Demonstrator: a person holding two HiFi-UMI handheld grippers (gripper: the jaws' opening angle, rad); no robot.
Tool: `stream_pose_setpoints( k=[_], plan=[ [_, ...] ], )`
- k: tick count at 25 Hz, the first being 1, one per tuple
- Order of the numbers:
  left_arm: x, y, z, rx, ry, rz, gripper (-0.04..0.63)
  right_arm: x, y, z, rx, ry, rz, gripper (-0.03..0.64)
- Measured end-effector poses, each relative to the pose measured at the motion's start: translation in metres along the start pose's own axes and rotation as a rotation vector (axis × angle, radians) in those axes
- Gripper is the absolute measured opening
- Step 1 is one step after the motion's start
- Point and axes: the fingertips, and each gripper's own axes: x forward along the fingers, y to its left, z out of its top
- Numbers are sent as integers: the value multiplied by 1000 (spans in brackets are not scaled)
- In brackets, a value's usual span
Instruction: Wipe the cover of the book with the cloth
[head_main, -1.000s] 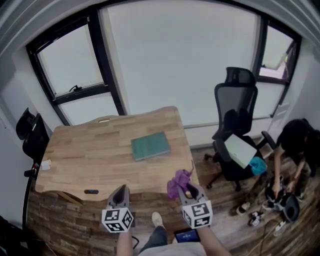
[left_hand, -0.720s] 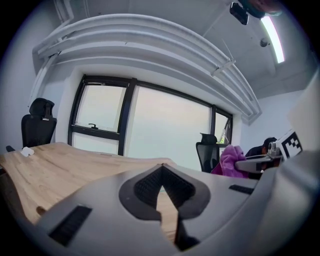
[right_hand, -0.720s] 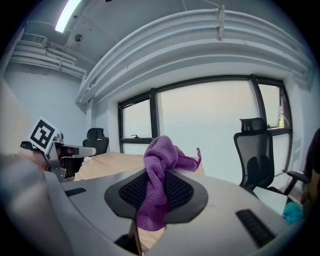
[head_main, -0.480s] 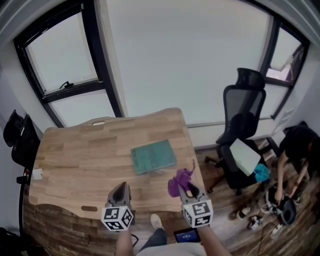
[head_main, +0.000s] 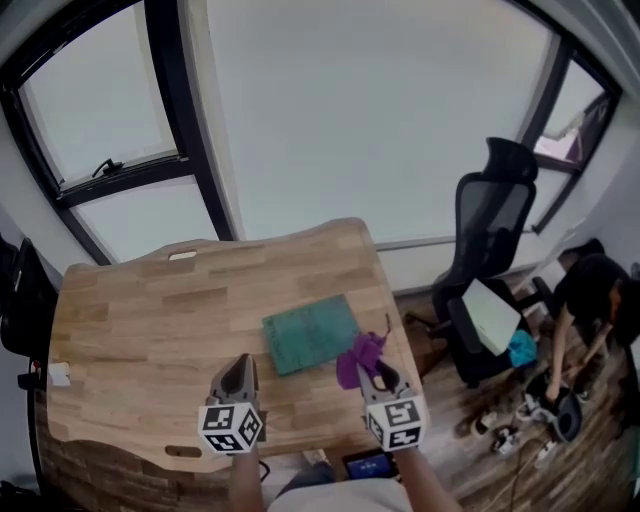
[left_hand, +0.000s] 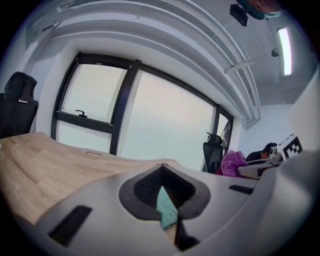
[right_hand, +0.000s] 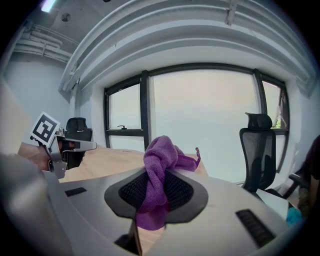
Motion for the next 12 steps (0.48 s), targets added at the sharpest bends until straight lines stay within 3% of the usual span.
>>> stream_pose_setpoints(
  k=[12],
  plan=[
    [25,21,3,-7,13,-24,2,24,-2,0,21,29,-33,80]
  ],
)
